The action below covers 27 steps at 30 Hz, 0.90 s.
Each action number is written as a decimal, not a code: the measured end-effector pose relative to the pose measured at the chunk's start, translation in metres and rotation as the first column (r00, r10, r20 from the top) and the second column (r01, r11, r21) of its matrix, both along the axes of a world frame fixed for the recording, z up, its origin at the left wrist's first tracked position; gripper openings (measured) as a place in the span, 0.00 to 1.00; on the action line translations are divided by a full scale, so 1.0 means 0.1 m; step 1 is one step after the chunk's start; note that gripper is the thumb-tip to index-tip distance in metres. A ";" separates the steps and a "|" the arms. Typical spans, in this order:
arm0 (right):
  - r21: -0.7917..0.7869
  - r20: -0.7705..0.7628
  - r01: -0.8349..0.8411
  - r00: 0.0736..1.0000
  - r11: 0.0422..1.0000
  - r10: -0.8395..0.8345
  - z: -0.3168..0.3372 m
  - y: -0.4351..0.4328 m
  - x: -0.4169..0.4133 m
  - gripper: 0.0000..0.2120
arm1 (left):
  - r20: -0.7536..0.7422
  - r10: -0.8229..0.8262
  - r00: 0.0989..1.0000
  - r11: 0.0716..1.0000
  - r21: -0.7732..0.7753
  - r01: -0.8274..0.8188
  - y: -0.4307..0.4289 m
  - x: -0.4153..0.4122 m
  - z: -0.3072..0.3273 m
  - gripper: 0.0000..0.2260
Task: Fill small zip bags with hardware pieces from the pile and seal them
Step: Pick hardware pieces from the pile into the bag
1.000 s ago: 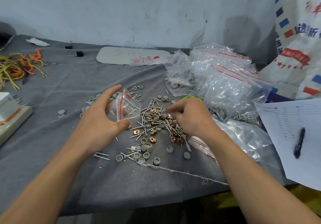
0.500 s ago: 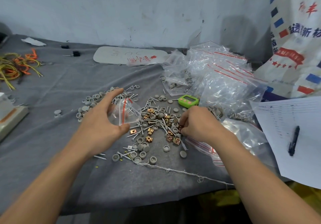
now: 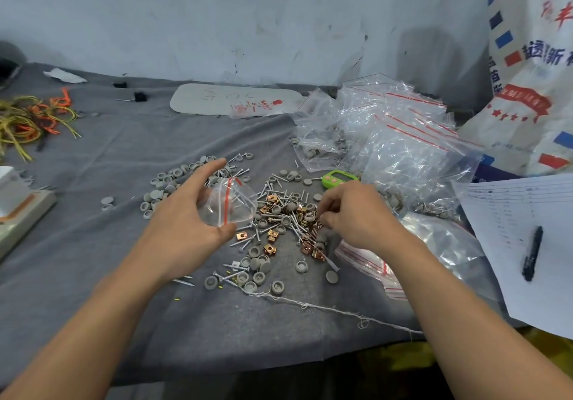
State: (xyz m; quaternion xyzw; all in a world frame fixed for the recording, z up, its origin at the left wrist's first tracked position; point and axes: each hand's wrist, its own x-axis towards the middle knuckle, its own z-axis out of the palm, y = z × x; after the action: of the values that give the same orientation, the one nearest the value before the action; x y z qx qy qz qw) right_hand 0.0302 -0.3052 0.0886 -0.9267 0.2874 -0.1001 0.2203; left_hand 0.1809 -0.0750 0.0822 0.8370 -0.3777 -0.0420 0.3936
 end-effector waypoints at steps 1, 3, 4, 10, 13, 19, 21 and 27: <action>0.026 0.013 0.002 1.000 1.000 -0.003 0.02 -0.02 -0.01 0.14 | 0.000 0.001 1.000 1.000 -0.003 -0.001 0.00 0.01 0.00 0.44; 0.037 -0.014 -0.004 1.000 0.999 0.004 0.07 -0.08 -0.03 0.15 | -0.004 0.004 1.000 1.000 -0.006 -0.004 0.00 0.02 -0.01 0.44; 0.027 -0.050 -0.013 0.999 1.000 0.015 0.08 -0.10 -0.04 0.15 | -0.004 0.005 1.000 1.000 -0.007 -0.005 0.00 0.03 -0.01 0.44; -0.050 -0.228 -0.039 0.973 0.998 0.026 0.02 -0.10 -0.01 0.16 | 0.019 0.012 1.000 1.000 -0.007 -0.012 0.00 0.04 -0.02 0.44; -0.027 -0.175 -0.037 0.984 0.999 0.031 0.02 -0.08 0.02 0.13 | 0.012 0.009 1.000 1.000 0.000 -0.009 0.01 0.05 -0.02 0.44; -0.005 -0.173 -0.109 0.979 0.994 0.107 -0.06 0.08 0.11 0.03 | 0.022 0.017 1.000 1.000 0.005 -0.017 0.00 0.03 -0.02 0.45; -0.010 -0.208 -0.137 0.969 0.991 0.132 -0.05 0.10 0.13 0.03 | 0.013 0.007 1.000 1.000 0.008 -0.007 0.00 0.03 -0.02 0.44; -0.013 -0.238 -0.093 0.967 0.996 0.088 0.02 0.04 0.09 0.16 | -0.005 0.007 1.000 1.000 -0.002 -0.007 0.01 0.05 -0.03 0.44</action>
State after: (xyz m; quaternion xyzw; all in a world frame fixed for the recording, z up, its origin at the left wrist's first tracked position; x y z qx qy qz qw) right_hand 0.0397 -0.3013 0.0903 -0.9468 0.2679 0.0178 0.1776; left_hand 0.1863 -0.0737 0.0791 0.8379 -0.3739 -0.0422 0.3954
